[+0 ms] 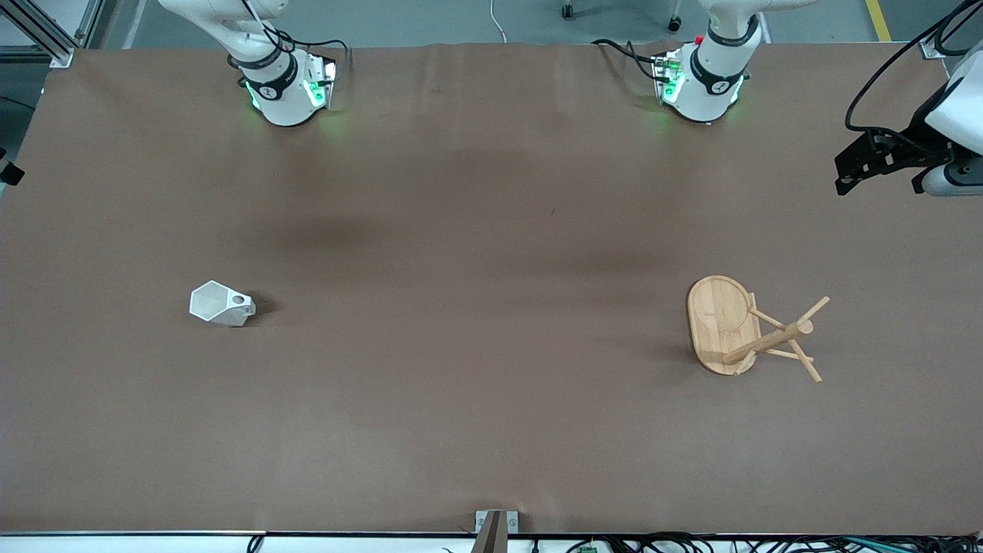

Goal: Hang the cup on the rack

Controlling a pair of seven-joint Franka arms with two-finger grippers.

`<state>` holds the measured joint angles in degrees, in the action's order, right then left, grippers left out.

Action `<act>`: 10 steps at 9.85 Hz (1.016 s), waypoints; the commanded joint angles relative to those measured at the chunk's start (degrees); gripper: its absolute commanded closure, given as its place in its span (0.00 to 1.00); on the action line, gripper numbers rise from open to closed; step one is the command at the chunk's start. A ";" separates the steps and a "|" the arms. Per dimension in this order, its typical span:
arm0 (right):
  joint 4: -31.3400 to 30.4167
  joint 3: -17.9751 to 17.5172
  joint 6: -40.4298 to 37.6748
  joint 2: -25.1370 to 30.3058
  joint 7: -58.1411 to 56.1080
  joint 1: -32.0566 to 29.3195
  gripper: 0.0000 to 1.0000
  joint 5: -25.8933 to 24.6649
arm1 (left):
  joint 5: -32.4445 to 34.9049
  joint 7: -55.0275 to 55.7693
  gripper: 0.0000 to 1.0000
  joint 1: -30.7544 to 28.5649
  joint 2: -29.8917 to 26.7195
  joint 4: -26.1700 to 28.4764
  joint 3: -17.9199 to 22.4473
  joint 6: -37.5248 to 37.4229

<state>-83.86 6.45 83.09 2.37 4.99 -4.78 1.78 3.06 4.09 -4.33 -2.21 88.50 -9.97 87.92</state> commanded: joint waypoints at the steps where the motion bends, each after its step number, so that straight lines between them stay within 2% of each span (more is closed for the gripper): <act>1: 0.89 -0.12 -0.74 -0.35 -0.42 0.04 0.00 -1.08 | 0.10 -1.01 0.00 -0.15 1.25 0.01 -0.05 -0.38; 6: 0.72 -0.12 -0.73 -0.78 -1.03 -0.22 0.00 -1.08 | 0.27 -1.10 0.00 -0.15 1.25 0.01 -0.05 -0.38; 8: -3.74 0.05 1.62 -1.05 -1.21 0.03 0.00 -1.08 | 0.36 -1.02 0.00 -0.07 1.25 0.01 -0.05 -0.46; 10: -12.68 -0.04 10.55 -1.92 -1.30 1.26 0.00 -1.08 | -0.07 -1.19 0.00 -0.15 1.25 -0.87 -0.05 -0.46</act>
<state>-90.16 6.48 88.37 0.37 4.16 -4.64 1.78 3.06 4.07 -4.33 -2.20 88.08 -9.97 87.95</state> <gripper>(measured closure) 0.000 0.000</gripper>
